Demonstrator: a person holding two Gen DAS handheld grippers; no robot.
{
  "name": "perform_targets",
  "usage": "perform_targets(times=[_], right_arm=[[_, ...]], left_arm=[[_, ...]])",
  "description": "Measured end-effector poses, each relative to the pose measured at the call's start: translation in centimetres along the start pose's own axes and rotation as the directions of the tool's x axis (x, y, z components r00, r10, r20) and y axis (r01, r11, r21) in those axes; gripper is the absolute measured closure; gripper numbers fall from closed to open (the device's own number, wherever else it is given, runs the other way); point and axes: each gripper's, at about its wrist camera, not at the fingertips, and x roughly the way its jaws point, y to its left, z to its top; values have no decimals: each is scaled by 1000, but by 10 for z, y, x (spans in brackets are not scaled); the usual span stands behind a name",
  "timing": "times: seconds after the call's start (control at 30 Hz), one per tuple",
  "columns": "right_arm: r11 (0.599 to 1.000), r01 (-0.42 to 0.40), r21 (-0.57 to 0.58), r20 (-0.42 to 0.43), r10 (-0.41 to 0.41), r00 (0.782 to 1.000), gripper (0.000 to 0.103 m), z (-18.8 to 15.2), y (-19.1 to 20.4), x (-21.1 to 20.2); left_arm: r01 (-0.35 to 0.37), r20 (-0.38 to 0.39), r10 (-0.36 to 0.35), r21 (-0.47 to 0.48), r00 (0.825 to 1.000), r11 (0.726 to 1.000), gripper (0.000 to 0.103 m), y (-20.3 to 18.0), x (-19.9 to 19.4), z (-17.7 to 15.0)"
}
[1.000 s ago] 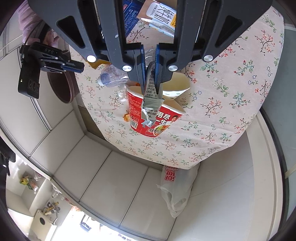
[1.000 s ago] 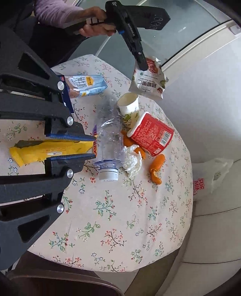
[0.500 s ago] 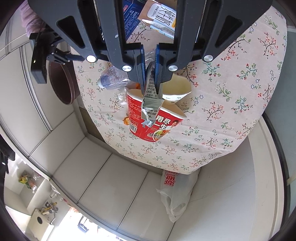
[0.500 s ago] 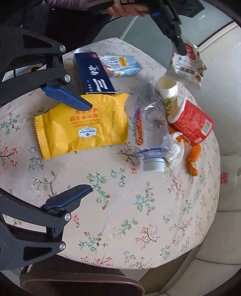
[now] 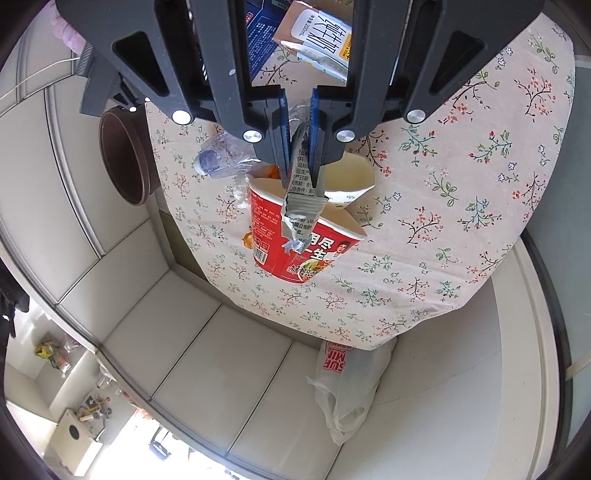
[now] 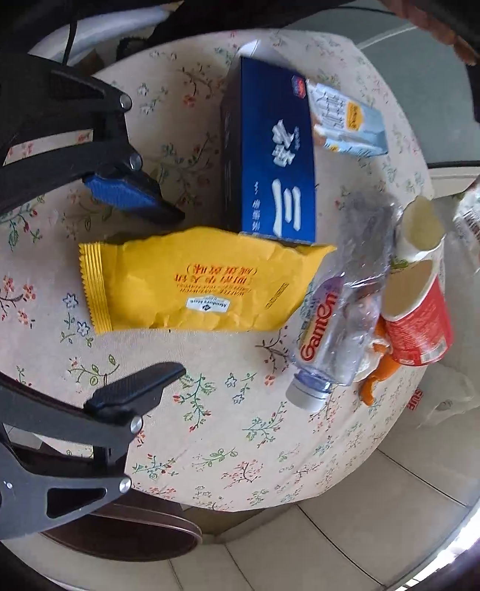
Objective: Collect trash
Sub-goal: 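Grasp the yellow snack wrapper with the right gripper while the left holds its wrapper, then carry both wrappers over the brown bin and open both grippers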
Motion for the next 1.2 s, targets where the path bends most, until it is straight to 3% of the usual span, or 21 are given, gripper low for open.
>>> perform_targets(times=[0.1, 0.27, 0.57, 0.73, 0.87, 0.97, 1.2], right_arm=[[998, -4, 68, 14, 3, 1000, 81, 3, -11, 1], [991, -44, 129, 51, 37, 998, 101, 11, -19, -7], [951, -44, 304, 125, 6, 992, 103, 14, -51, -28], [918, -33, 394, 220, -59, 974, 103, 13, -72, -57], [882, -11, 471, 291, -144, 946, 103, 8, -95, -84], [844, 13, 536, 338, -228, 913, 103, 1, -113, -108], [732, 47, 680, 370, -398, 840, 103, -27, -158, -145]], left_arm=[[3, -3, -3, -6, 1000, 1000, 94, 0, 2, 0], [8, 4, -8, 7, 1000, 1000, 94, -6, 2, 0], [17, 22, -17, 10, 1000, 1000, 95, -15, 3, 0], [51, 52, -52, 23, 997, 998, 95, -32, -1, 5], [92, 100, -97, 62, 990, 994, 95, -58, -6, 10], [122, 128, -133, 91, 983, 988, 95, -80, -8, 15], [187, 134, -210, 163, 969, 969, 95, -139, 4, 20]])
